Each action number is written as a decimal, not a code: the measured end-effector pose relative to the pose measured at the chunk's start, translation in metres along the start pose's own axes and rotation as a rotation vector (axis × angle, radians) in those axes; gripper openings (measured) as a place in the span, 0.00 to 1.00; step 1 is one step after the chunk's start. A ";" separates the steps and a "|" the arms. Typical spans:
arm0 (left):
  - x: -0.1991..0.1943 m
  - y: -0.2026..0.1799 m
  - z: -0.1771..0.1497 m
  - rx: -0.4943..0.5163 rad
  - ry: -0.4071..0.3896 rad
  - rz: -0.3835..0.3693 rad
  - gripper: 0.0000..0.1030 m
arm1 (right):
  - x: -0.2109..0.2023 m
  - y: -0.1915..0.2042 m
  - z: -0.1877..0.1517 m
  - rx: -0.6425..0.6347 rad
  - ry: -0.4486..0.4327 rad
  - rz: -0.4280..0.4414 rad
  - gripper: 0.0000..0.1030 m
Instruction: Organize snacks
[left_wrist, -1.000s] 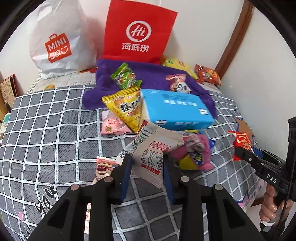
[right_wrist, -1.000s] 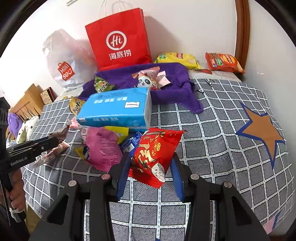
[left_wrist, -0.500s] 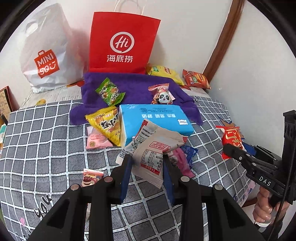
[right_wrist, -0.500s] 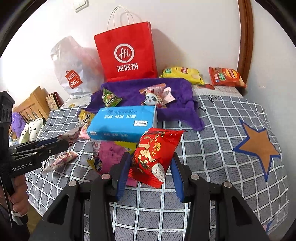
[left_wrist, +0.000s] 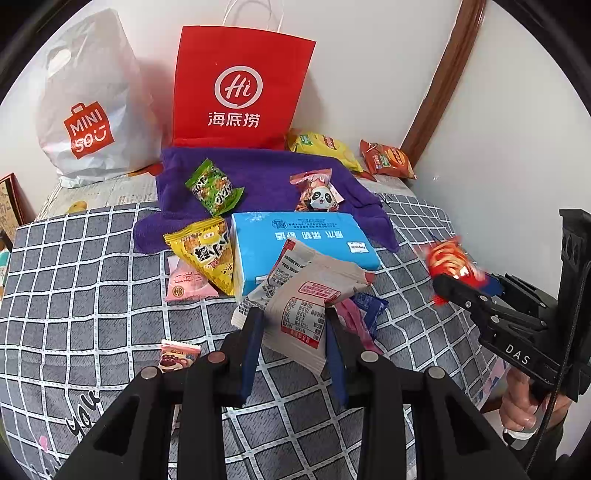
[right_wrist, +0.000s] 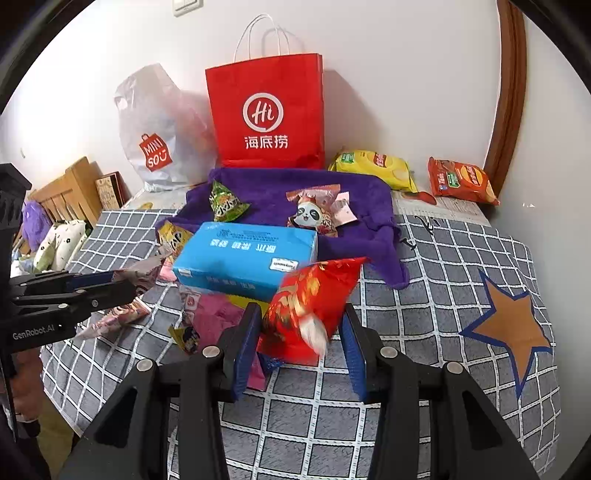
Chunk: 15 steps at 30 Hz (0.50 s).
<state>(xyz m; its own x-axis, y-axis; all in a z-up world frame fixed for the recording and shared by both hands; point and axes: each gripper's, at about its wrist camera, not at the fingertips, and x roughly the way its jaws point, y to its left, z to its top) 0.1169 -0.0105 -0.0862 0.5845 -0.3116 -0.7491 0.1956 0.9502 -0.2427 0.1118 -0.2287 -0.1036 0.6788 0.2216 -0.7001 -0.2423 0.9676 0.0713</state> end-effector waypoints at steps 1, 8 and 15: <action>0.000 0.000 0.001 0.000 -0.003 0.001 0.30 | -0.001 0.001 0.001 0.001 -0.003 -0.002 0.36; 0.004 0.006 0.006 -0.013 -0.002 0.000 0.30 | 0.010 0.005 0.004 0.005 0.017 0.013 0.26; 0.011 0.013 0.002 -0.025 0.018 0.003 0.30 | 0.034 -0.004 -0.017 0.024 0.071 -0.028 0.40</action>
<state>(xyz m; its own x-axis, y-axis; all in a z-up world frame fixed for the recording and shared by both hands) 0.1272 -0.0018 -0.0958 0.5707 -0.3091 -0.7607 0.1738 0.9509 -0.2560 0.1237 -0.2273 -0.1397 0.6339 0.1856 -0.7508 -0.2062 0.9762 0.0672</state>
